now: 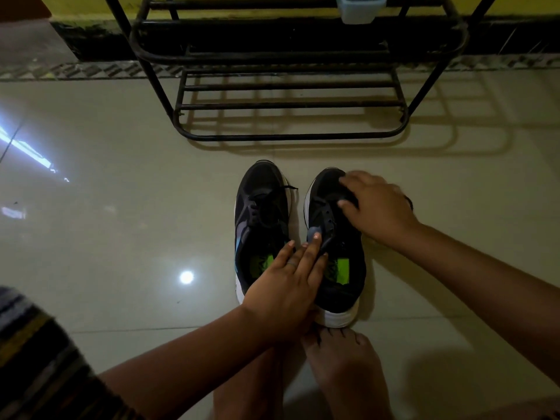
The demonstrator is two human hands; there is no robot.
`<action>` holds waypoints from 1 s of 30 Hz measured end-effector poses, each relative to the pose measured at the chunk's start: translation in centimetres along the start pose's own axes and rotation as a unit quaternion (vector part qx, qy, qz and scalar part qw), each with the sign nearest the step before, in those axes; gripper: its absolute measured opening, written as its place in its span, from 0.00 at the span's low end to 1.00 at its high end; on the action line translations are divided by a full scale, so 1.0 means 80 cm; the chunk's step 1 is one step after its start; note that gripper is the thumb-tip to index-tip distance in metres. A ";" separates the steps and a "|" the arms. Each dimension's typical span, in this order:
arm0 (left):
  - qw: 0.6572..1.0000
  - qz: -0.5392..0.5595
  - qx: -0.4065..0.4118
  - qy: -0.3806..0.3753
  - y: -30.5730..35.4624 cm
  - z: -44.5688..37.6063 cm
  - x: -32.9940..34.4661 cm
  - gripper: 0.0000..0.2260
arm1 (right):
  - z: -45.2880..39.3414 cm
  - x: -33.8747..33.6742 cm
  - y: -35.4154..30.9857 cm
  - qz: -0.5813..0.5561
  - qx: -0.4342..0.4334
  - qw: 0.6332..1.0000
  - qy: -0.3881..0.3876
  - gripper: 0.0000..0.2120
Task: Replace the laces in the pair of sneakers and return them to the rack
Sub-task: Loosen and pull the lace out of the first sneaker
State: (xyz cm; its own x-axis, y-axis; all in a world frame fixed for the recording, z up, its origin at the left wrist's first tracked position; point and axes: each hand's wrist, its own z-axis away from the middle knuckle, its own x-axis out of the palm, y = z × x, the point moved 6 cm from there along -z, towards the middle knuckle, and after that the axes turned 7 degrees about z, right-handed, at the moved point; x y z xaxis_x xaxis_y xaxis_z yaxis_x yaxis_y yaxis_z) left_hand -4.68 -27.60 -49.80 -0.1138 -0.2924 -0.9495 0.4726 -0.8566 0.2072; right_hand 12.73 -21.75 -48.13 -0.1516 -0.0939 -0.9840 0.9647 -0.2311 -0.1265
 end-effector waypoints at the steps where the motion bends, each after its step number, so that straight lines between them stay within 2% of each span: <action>1: 1.000 -0.001 -0.001 -0.001 0.000 0.000 0.000 0.36 | -0.002 0.008 -0.009 0.014 -0.013 0.999 -0.029 0.24; 2: 1.000 0.000 -0.003 -0.001 0.000 0.000 0.000 0.36 | -0.002 0.011 -0.016 0.024 -0.015 0.999 -0.043 0.22; 8: 1.000 0.010 -0.003 -0.007 0.000 -0.001 0.000 0.37 | -0.002 0.003 -0.025 0.070 -0.014 0.997 -0.002 0.10; 13: 1.000 0.015 0.001 0.007 0.000 0.000 0.000 0.37 | 0.001 0.002 -0.014 -0.032 -0.007 0.998 0.045 0.06; 18: 1.000 0.010 0.005 0.013 -0.001 -0.001 0.001 0.37 | 0.004 -0.013 0.028 -0.133 0.058 0.984 0.105 0.05; 20: 1.000 -0.001 0.008 0.012 -0.001 -0.001 0.002 0.36 | 0.003 -0.016 0.051 -0.135 0.102 0.980 0.103 0.05; 23: 1.000 -0.014 0.008 0.017 -0.001 0.000 0.001 0.35 | -0.001 -0.009 0.084 -0.118 0.166 0.978 0.039 0.06; 26: 1.000 -0.006 0.012 0.028 0.000 0.000 -0.001 0.35 | 0.000 -0.008 0.091 -0.126 0.174 0.976 0.027 0.05; 28: 1.000 0.000 0.014 0.026 0.000 0.001 0.000 0.35 | 0.003 -0.013 0.080 -0.203 0.152 0.965 0.062 0.04; 30: 0.999 0.005 0.012 0.030 -0.001 0.001 0.000 0.35 | 0.005 -0.015 0.062 -0.336 0.114 0.933 0.068 0.03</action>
State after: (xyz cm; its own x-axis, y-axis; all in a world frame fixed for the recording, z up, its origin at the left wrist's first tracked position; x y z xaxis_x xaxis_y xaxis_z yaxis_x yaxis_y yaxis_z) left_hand -4.74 -27.59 -49.82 -0.0561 -0.2758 -0.9596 0.4516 -0.8641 0.2220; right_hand 17.60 -23.13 -47.51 -0.6615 0.2655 -0.7014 0.5888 -0.3953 -0.7050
